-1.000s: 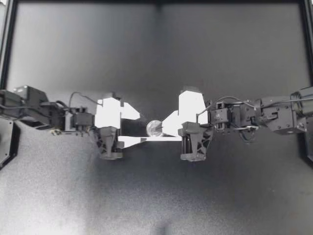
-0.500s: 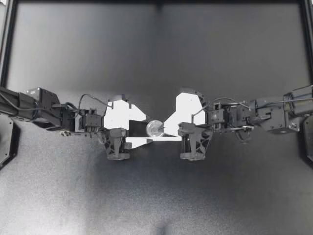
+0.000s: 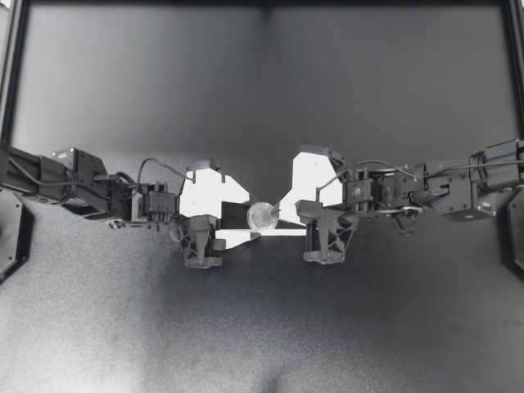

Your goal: Pick up the plastic cup and open its lid.

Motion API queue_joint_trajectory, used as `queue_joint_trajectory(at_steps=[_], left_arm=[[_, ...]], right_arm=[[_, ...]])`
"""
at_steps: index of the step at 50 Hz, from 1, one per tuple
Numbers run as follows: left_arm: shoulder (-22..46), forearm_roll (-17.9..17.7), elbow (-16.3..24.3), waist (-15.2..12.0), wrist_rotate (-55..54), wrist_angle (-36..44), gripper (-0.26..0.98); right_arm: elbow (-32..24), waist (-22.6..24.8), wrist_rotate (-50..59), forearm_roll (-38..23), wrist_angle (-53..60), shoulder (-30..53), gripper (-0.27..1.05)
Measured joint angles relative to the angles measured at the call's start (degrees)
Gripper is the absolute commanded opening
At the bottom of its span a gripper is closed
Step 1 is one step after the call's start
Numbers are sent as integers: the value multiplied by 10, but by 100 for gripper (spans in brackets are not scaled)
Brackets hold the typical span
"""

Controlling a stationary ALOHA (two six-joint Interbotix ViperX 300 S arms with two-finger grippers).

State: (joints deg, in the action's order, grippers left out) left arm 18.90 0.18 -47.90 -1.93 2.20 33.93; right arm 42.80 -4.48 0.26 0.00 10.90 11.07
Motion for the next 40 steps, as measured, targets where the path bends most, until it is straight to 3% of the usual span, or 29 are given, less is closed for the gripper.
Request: queue_joint_trajectory(at_steps=[40], left_arm=[[11,1,24,2,-1,-18,52]], right_arm=[[-17,1,4,0,-10,25,-19]])
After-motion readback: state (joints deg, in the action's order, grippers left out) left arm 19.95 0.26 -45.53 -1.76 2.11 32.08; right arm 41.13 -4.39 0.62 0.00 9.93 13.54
